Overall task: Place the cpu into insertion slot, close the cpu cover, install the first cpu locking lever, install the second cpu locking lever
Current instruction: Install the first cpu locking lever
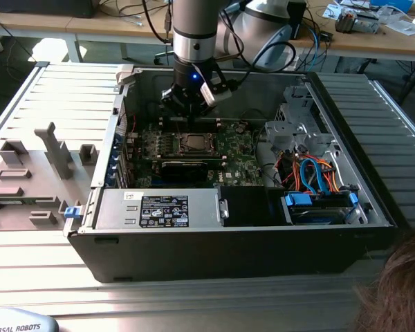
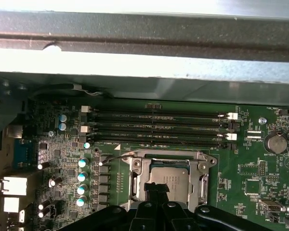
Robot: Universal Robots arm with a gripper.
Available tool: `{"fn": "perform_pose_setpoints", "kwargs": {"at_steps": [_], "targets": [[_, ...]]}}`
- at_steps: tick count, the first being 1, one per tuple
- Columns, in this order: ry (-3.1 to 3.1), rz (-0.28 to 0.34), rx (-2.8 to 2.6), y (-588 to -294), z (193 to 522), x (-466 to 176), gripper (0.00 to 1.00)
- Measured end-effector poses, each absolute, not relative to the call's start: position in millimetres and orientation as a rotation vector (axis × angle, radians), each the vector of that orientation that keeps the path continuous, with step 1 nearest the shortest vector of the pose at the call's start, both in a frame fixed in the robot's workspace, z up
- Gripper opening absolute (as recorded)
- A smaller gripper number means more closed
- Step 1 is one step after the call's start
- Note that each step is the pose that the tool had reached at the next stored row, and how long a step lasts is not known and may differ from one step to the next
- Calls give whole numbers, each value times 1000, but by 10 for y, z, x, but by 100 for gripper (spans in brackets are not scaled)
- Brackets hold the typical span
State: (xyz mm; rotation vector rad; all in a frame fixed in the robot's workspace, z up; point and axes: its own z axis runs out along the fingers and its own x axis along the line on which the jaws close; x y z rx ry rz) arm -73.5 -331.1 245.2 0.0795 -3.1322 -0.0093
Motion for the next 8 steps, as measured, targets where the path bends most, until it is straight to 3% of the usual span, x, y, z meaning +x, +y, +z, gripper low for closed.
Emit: {"fn": "perform_pose_setpoints", "kwargs": {"at_steps": [8], "targets": [[-3132, -9, 80, -3310, 2452, -776, 11]]}}
